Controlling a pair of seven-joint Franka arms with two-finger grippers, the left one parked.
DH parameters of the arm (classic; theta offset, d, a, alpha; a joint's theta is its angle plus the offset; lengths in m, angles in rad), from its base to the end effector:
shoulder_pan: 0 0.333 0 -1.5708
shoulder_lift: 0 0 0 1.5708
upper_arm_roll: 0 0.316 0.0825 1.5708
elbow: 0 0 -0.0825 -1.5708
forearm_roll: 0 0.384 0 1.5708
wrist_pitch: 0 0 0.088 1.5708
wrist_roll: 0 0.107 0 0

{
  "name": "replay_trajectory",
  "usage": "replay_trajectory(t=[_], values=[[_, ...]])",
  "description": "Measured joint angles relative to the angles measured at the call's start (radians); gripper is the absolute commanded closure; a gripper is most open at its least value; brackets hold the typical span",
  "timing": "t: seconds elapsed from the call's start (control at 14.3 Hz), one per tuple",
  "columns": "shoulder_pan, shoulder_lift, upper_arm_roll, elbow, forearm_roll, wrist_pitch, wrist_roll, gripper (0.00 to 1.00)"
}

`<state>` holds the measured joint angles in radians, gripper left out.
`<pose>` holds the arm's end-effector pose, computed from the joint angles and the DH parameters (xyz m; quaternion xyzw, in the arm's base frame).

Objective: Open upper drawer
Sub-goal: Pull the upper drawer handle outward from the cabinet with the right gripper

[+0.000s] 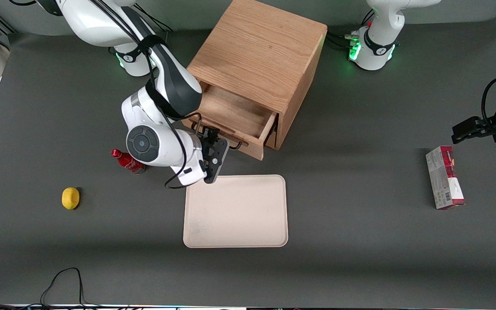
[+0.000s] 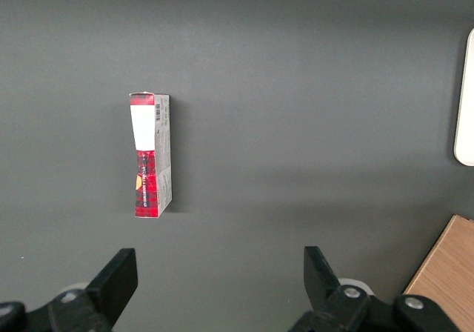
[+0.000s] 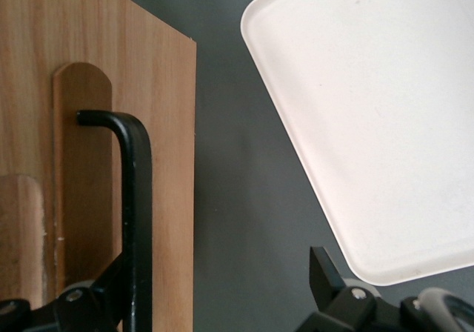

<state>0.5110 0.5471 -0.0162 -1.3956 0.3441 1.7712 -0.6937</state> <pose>0.5948 0.3567 0.3814 -0.8406 -0.5106 0.0680 0.1676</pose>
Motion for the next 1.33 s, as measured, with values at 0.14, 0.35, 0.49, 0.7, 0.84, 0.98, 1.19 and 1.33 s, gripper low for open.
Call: replay_trajectory(t=[0.14, 0.35, 0.49, 0.7, 0.84, 0.98, 1.19, 1.33], values=[[-0.009, 0.007, 0.0, 0.01, 0.0, 0.001, -0.002, 0.0], [-0.019, 0.019, -0.001, 0.027, 0.0, 0.001, -0.01, 0.0], [-0.022, 0.022, -0.001, 0.033, 0.0, 0.005, -0.01, 0.0], [-0.034, 0.028, -0.001, 0.039, 0.0, 0.016, -0.01, 0.0], [-0.04, 0.036, -0.002, 0.051, 0.0, 0.016, -0.01, 0.0], [-0.047, 0.043, -0.002, 0.061, 0.0, 0.016, -0.011, 0.0], [-0.064, 0.058, -0.002, 0.083, 0.0, 0.019, -0.011, 0.0], [-0.076, 0.068, -0.002, 0.099, 0.001, 0.021, -0.011, 0.0]])
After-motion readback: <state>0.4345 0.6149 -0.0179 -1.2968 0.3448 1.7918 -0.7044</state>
